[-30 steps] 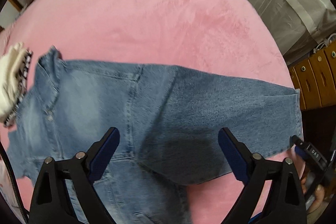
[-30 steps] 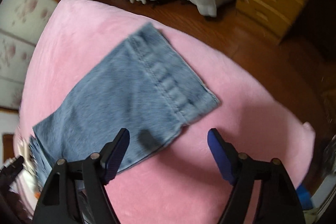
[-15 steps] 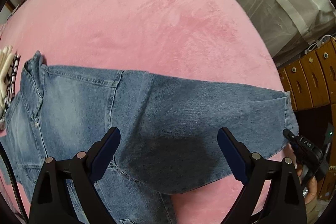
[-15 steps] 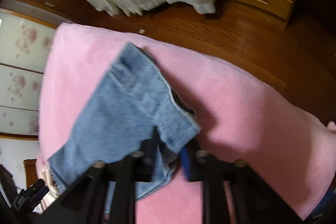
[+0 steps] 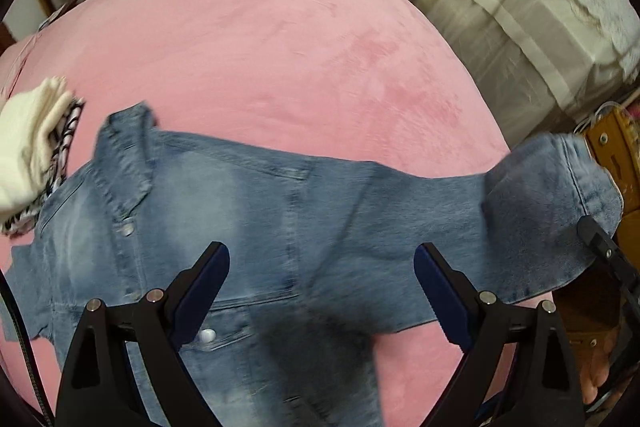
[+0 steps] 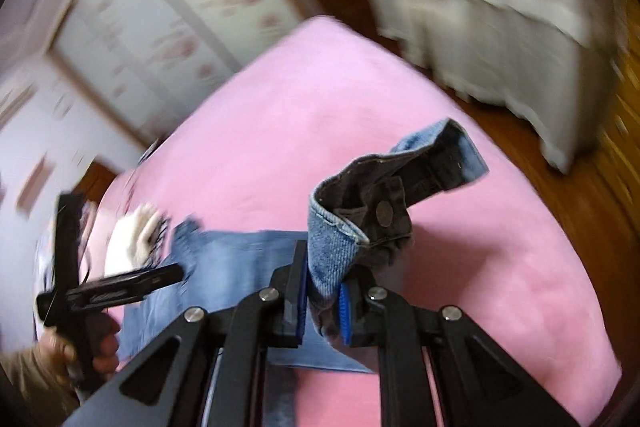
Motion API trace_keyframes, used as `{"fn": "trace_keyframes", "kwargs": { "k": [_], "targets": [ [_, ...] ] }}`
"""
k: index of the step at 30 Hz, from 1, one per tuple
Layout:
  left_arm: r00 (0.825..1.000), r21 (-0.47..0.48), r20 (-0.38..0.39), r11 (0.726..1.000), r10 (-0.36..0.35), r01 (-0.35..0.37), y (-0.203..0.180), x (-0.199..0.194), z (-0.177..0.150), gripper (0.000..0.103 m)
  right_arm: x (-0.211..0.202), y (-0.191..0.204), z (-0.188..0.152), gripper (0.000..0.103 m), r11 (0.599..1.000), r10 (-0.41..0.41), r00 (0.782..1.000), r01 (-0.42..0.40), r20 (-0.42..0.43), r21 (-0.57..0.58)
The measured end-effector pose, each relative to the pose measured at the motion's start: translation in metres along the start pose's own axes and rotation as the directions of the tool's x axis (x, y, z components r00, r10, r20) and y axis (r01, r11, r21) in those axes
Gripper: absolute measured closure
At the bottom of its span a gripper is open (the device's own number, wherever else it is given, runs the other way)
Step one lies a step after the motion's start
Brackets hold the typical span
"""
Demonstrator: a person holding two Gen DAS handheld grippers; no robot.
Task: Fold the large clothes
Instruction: 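Lift the cuff with the right tool and lay the sleeve across the jacket front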
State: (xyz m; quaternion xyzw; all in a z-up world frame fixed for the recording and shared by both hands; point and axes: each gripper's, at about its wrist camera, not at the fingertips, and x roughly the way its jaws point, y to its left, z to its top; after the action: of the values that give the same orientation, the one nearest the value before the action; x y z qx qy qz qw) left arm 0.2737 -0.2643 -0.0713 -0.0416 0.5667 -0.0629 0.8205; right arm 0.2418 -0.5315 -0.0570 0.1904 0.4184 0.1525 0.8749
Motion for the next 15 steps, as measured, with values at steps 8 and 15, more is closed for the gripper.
{"fn": "trace_keyframes", "kwargs": {
  "k": [8, 15],
  "targets": [
    [0.999, -0.078, 0.022, 0.996, -0.029, 0.031, 0.111, -0.016, -0.026, 0.010, 0.084, 0.149, -0.043, 0.091, 0.937, 0.063, 0.988, -0.106, -0.138, -0.332],
    [0.988, -0.141, -0.111, 0.986, -0.104, 0.088, 0.185, 0.039, -0.070, 0.010, 0.201, 0.185, -0.125, 0.088, 0.901, -0.122, 0.946, -0.021, -0.300, -0.433]
  ]
}}
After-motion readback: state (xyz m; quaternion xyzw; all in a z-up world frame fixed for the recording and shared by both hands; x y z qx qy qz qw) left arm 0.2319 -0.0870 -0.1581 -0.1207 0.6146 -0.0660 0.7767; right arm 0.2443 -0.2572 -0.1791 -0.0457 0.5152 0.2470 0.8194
